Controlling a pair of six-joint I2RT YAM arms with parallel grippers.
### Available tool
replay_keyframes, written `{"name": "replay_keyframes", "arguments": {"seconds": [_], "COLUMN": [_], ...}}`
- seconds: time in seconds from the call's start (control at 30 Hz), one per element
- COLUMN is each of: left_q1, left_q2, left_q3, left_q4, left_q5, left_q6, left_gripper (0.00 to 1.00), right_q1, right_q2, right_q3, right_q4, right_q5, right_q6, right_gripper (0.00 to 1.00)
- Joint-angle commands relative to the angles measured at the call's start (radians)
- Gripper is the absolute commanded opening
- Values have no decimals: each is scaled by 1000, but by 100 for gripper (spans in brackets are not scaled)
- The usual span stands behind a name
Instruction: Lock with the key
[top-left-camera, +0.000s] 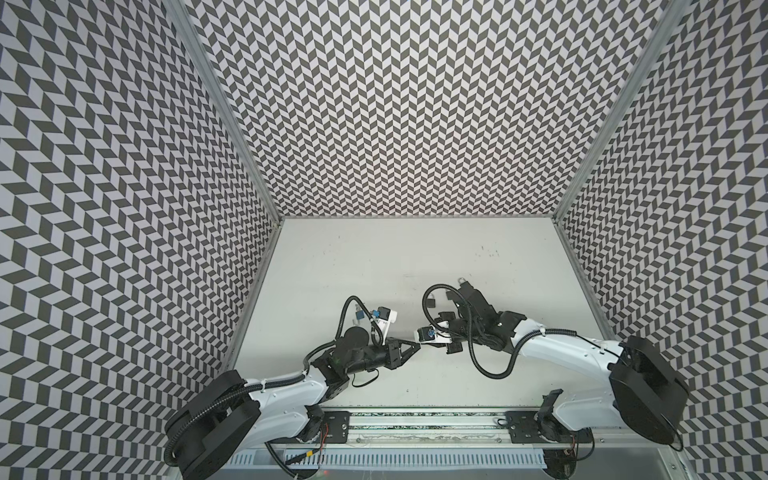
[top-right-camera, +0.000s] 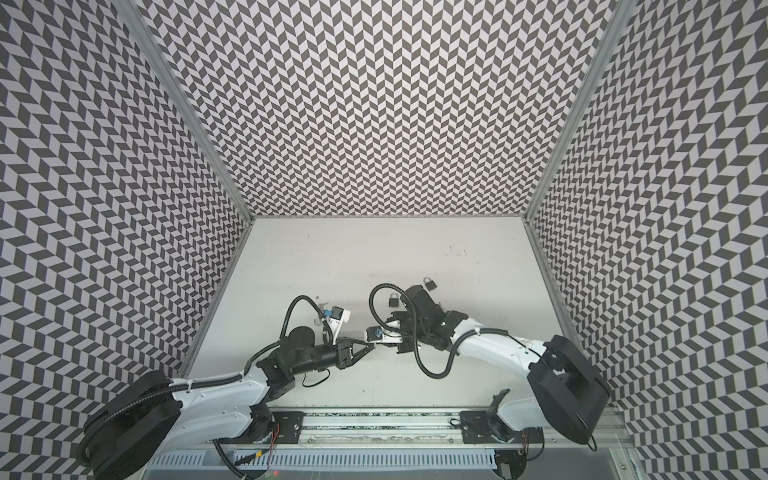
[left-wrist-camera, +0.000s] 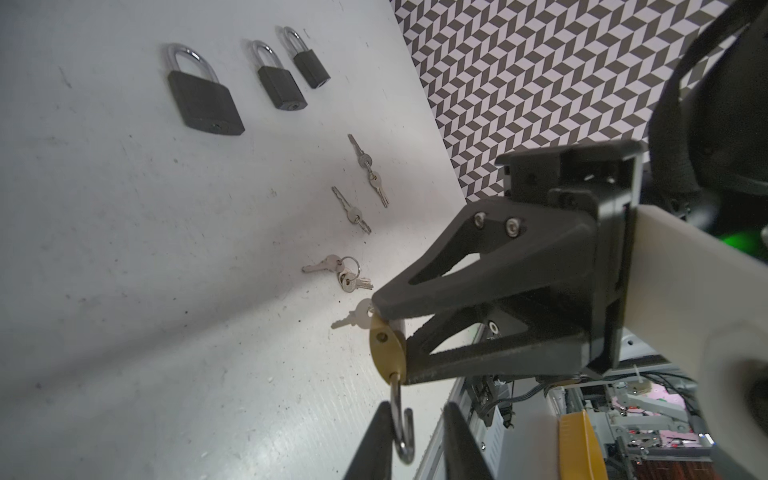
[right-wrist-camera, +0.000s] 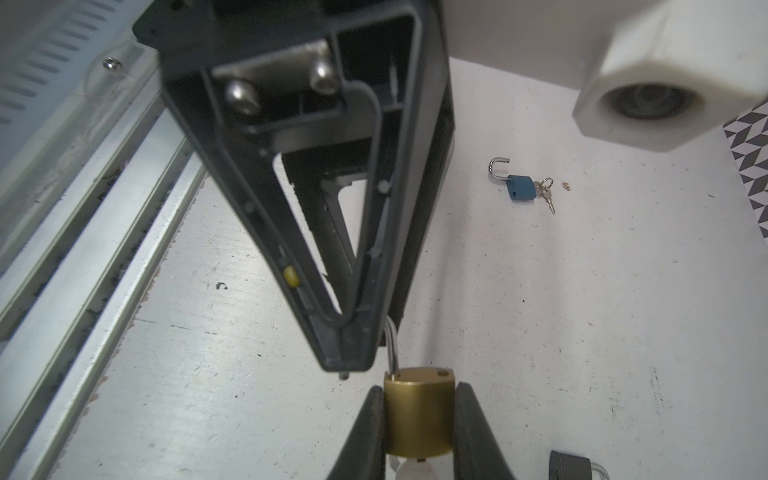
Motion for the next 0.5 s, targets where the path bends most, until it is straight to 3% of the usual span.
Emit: {"name": "replay_keyframes", "arguments": {"seconds": [0.0,0.23,0.33,0.4,0.47], "left_q1": [-5,-6,-6,-4,-4], "left_q2": [0,-21,-56,-93,-152], "left_q3": [31,39,47,62,82], "left_q4": [22,-28,-76,-134,-210], "left_q5": [-1,-16,-41,-61,-100], "left_q6": [-1,1,15,40,69], "left_gripper": [15,1,0,0,0], "right_q1": [-3,-3,-3,-3,-3], "right_q2": [-25,-28,-39,-55,-78], "right_q3": [-9,-12,-10,-7,-4], "right_q4": [53,58,60,68,105], "right_q5": [-29,-27,-28,-29,-23], "right_q6": [9,10,17,36,130], "right_gripper": [14,14,18,43,59]}}
